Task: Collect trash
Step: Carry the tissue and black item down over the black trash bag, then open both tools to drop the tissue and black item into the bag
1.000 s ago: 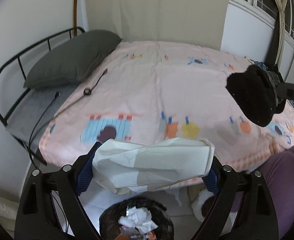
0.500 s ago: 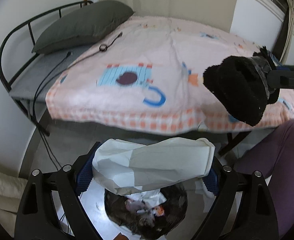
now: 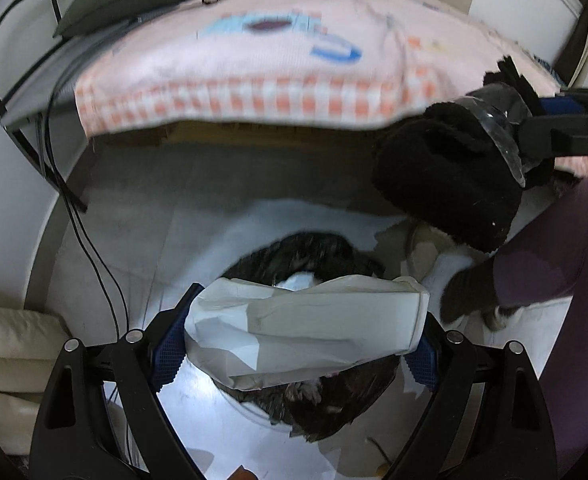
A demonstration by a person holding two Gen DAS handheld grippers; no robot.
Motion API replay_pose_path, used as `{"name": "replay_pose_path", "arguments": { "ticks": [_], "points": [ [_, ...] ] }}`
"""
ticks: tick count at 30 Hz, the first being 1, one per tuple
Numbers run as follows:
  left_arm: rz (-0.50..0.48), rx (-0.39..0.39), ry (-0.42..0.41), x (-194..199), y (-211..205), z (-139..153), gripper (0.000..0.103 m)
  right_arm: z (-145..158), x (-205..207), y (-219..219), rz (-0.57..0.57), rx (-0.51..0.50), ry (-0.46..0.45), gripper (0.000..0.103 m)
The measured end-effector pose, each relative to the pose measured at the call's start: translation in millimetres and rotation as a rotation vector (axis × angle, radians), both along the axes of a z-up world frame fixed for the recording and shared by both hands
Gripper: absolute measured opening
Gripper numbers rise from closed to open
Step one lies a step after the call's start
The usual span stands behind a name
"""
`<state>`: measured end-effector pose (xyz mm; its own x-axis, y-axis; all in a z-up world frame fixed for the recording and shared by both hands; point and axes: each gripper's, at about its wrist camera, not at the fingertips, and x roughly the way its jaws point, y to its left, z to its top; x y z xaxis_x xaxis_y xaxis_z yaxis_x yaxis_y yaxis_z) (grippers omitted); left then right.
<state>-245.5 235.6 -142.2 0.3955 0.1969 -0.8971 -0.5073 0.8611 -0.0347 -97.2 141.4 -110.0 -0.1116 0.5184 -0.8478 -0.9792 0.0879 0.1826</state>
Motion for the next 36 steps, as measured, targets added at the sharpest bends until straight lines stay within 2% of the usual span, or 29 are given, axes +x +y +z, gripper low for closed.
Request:
{"name": "replay_pose_path", "arguments": {
  "ticks": [14, 20, 25, 26, 27, 29, 30, 31, 32, 33, 36],
  "points": [
    [-0.012, -0.09, 0.145, -17, 9, -76, 0.087, -74, -41, 33, 0.107, -0.19, -0.051, 0.033],
    [-0.042, -0.116, 0.226, -13, 14, -108, 0.087, -99, -49, 43, 0.134, -0.252, -0.066, 0.033],
    [-0.048, -0.131, 0.272, -7, 18, -125, 0.088, -113, -53, 52, 0.148, -0.28, -0.072, 0.033],
    [-0.048, -0.134, 0.275, -7, 18, -127, 0.089, -116, -54, 54, 0.148, -0.282, -0.071, 0.033],
    [-0.042, -0.131, 0.286, -5, 20, -130, 0.096, -117, -53, 55, 0.147, -0.282, -0.069, 0.034],
    [-0.033, -0.105, 0.296, -6, 21, -133, 0.097, -118, -52, 57, 0.141, -0.284, -0.08, 0.039],
    [-0.026, -0.096, 0.302, -6, 22, -134, 0.097, -118, -50, 57, 0.131, -0.283, -0.085, 0.052],
    [-0.022, -0.097, 0.306, -6, 21, -135, 0.097, -116, -47, 56, 0.125, -0.28, -0.082, 0.071],
    [-0.021, -0.095, 0.309, -7, 21, -136, 0.097, -116, -45, 57, 0.115, -0.271, -0.077, 0.078],
    [-0.023, -0.083, 0.313, -7, 20, -136, 0.097, -114, -42, 57, 0.106, -0.262, -0.072, 0.084],
    [-0.035, -0.081, 0.325, -10, 17, -136, 0.097, -113, -37, 58, 0.082, -0.253, -0.085, 0.086]
  ]
}}
